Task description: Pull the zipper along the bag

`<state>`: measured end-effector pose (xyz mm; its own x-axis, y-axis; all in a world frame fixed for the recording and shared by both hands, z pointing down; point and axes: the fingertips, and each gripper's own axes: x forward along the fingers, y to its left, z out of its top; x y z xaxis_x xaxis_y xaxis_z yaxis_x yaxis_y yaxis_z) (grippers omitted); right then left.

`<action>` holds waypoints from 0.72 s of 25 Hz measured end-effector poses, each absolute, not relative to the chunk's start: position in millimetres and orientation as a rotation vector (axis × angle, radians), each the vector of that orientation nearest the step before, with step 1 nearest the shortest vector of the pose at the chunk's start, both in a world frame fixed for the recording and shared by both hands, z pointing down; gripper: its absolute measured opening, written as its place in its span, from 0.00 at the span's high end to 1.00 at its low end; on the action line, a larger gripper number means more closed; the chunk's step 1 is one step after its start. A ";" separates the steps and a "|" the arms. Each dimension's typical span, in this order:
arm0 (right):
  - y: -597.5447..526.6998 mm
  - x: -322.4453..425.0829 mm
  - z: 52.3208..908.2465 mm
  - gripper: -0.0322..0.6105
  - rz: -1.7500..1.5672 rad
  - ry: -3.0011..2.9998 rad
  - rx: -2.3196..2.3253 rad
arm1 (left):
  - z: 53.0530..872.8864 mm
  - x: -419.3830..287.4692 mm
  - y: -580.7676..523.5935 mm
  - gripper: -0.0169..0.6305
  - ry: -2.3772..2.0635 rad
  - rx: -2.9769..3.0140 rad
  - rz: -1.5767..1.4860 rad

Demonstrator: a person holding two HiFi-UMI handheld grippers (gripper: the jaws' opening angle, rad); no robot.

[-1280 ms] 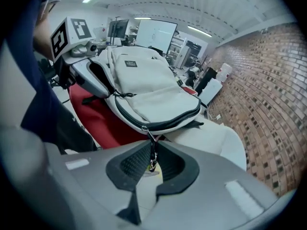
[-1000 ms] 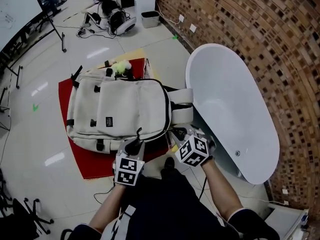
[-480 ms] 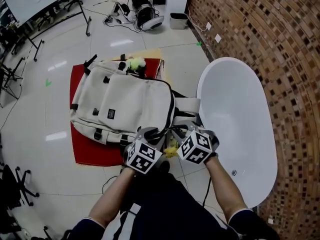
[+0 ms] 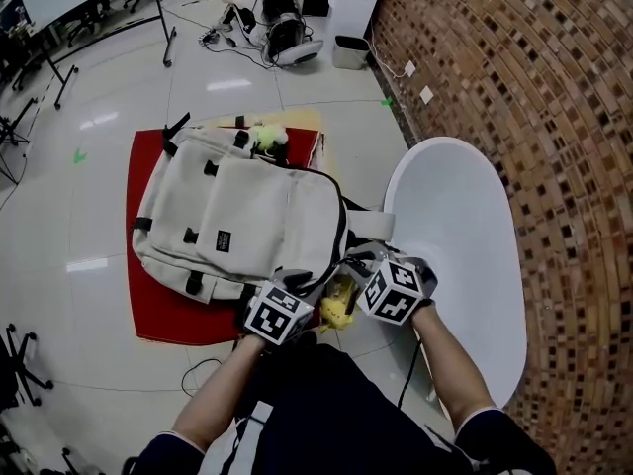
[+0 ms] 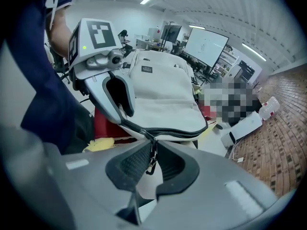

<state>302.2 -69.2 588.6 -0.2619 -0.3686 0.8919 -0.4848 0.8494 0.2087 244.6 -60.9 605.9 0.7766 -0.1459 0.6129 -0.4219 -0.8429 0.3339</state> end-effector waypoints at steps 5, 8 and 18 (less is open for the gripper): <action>-85.3 310.4 594.1 0.88 0.184 -1.885 0.601 | 618.6 242.5 -63.7 0.78 -0.440 2.441 0.763; -102.5 322.5 589.8 0.89 0.199 -1.901 0.603 | 626.9 241.3 -60.6 0.78 -0.461 2.400 0.777; -177.8 356.8 597.2 0.89 0.108 -1.968 0.467 | 646.2 236.2 -62.6 0.78 -0.644 2.297 0.871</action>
